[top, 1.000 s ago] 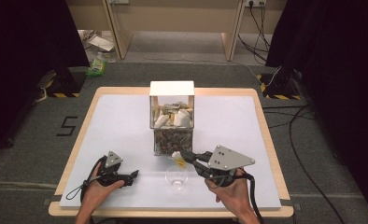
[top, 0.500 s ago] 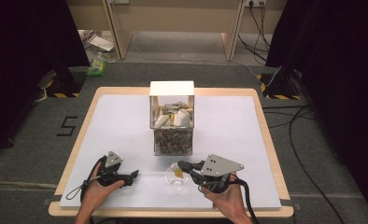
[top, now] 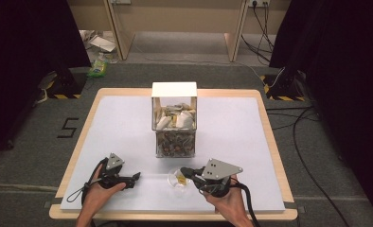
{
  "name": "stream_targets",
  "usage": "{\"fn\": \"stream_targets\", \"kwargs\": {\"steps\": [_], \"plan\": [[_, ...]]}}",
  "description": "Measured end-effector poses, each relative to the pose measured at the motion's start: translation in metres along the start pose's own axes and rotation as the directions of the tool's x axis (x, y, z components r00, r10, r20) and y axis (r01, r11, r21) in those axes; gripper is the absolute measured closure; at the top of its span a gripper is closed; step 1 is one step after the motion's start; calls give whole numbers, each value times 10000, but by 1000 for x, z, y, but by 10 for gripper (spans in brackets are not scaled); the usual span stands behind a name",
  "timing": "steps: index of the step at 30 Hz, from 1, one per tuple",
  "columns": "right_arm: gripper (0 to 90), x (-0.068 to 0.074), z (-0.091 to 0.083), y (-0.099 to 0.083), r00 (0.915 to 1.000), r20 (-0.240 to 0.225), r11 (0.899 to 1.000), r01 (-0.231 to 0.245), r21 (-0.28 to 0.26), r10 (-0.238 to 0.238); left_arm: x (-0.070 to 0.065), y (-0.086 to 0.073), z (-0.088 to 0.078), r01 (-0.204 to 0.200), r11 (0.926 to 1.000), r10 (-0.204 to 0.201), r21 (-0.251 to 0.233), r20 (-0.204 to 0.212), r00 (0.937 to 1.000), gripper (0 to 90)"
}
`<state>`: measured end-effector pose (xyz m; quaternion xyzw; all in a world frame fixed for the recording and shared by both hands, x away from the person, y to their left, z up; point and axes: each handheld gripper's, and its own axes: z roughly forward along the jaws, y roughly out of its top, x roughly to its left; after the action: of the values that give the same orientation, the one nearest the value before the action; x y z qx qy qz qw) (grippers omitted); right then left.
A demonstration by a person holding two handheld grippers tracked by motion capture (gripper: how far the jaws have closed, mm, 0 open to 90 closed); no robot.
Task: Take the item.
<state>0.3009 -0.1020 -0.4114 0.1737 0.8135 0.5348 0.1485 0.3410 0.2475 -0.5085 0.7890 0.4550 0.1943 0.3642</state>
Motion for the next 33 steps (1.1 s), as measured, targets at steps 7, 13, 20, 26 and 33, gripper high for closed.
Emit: {"fn": "stream_targets", "kwargs": {"steps": [7, 13, 20, 26, 33], "plan": [[900, 0, 7, -7, 10000, -45, 9997, -84, 230, 85, 0, 0, 0, 5, 10000, -5, 1, 4, 10000, 105], [900, -2, 13, -14, 9996, -94, 9989, -250, 397, 254, 0, 0, 0, 17, 10000, -17, -14, 23, 10000, 105], [792, -4, 11, -13, 9992, -83, 9987, -398, 328, 401, 0, 0, 0, 23, 10000, -23, -12, 33, 10000, 105], [619, -10, 6, -8, 9975, 230, 9976, -677, 141, 674, 0, 0, 0, 20, 10000, -20, -4, 15, 10000, 104], [551, -21, 0, -10, 9925, 738, 9950, -989, 101, 979, 0, 0, 0, 15, 10000, -15, -4, 15, 10000, 104]]}}
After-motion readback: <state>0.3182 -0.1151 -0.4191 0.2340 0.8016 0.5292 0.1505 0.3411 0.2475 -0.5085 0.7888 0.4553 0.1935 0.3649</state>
